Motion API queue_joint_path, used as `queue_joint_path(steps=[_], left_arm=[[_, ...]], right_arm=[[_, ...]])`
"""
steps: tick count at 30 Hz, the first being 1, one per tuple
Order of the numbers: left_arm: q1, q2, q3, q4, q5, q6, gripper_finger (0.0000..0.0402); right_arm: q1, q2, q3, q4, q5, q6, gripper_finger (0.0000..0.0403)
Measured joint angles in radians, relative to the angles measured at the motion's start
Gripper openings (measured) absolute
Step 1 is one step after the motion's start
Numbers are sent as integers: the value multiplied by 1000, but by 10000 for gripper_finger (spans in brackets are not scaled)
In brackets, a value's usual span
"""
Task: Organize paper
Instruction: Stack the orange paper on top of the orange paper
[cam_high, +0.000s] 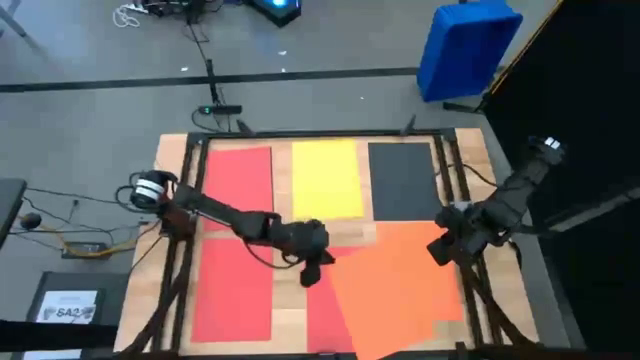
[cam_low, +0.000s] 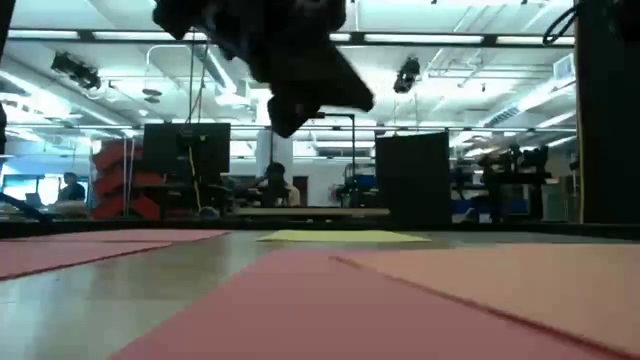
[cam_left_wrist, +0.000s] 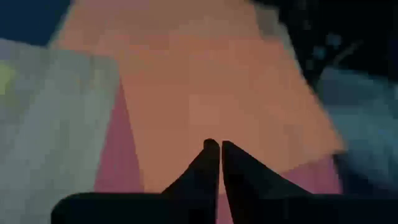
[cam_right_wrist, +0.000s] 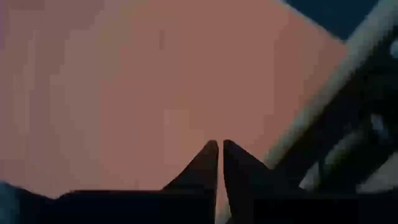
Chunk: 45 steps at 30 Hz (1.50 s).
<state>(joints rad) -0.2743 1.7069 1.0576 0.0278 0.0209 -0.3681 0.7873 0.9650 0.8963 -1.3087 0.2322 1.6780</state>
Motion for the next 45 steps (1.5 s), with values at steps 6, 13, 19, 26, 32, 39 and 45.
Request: queue_joint_path(steps=[6,13,19,26,32,39,45], left_arm=[[-32,46,0,-56,-42,17,0],[-30,168,-2,-60,-56,-15,0],[-15,194,-2,-69,-83,-33,0],[6,190,3,-158,-83,-24,0],[20,189,3,-177,-74,-4,0],[25,190,2,-182,-61,-2,0],[25,190,2,-197,-60,-2,0]], right_arm=[[-90,138,0,207,65,-359,0],[-205,420,0,560,-63,-865,0],[-248,521,0,741,-118,-1204,33],[-285,582,0,838,-131,-1495,105],[-327,671,0,853,-127,-1605,145],[-359,699,0,841,-130,-1598,148],[-366,699,0,739,-133,-1509,146]])
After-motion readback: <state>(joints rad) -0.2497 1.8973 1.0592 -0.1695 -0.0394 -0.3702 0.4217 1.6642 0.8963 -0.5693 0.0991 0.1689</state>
